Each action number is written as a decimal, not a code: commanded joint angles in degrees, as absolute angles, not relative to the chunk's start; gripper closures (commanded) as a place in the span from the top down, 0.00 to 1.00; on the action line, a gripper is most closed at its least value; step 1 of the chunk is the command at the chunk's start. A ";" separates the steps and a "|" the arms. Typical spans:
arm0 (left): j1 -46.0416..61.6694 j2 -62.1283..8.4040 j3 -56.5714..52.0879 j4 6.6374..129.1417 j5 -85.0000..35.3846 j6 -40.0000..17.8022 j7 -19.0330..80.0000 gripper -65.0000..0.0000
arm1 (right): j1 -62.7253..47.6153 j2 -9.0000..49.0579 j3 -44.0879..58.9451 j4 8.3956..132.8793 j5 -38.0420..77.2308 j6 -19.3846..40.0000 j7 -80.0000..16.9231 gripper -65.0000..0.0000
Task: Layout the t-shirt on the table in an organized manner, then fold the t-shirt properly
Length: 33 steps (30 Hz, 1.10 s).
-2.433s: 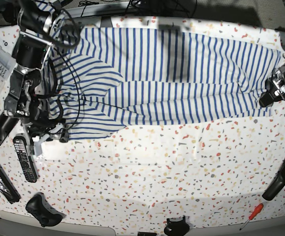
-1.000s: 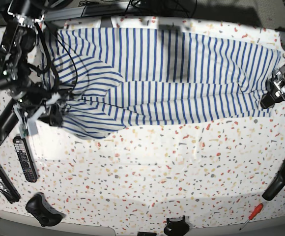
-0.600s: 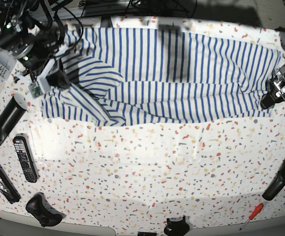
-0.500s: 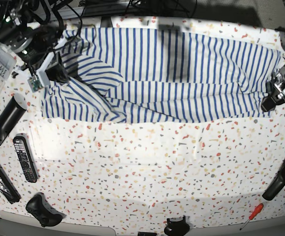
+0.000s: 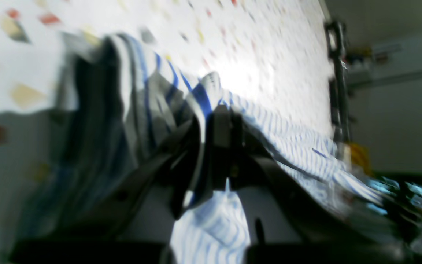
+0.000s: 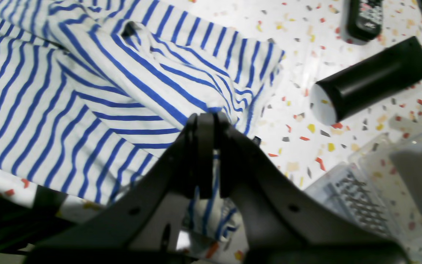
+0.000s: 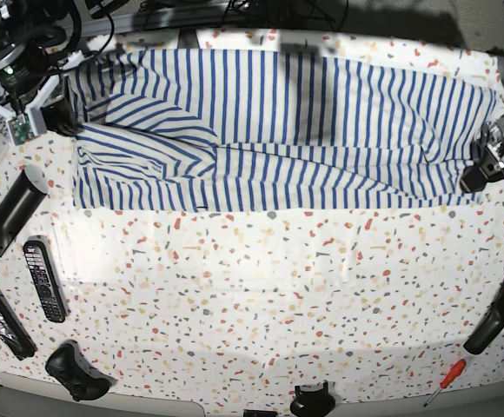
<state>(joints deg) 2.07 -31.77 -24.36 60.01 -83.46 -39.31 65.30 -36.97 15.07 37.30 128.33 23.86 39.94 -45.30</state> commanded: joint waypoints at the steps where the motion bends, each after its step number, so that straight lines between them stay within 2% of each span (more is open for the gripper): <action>1: 1.52 -33.54 -24.84 60.93 -85.00 -40.00 66.48 0.00 | -37.01 15.73 38.17 129.54 24.49 40.00 -44.03 0.00; 12: 3.03 -35.64 -24.84 61.01 -85.00 -40.00 67.48 0.00 | -37.01 15.75 39.42 129.64 25.54 40.00 -45.34 0.00; 26: 2.70 -37.47 -24.84 61.28 -85.00 -40.00 63.18 0.00 | -37.01 15.75 39.42 129.64 25.78 40.00 -45.47 0.00; 33: 2.72 -37.47 -24.82 65.23 -67.59 -40.00 53.80 0.00 | -37.01 15.75 39.42 129.64 25.78 40.00 -45.45 0.00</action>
<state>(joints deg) 3.49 -35.88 -24.34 64.10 -65.76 -39.44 54.94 -36.99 15.05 38.92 128.42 25.19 39.92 -46.59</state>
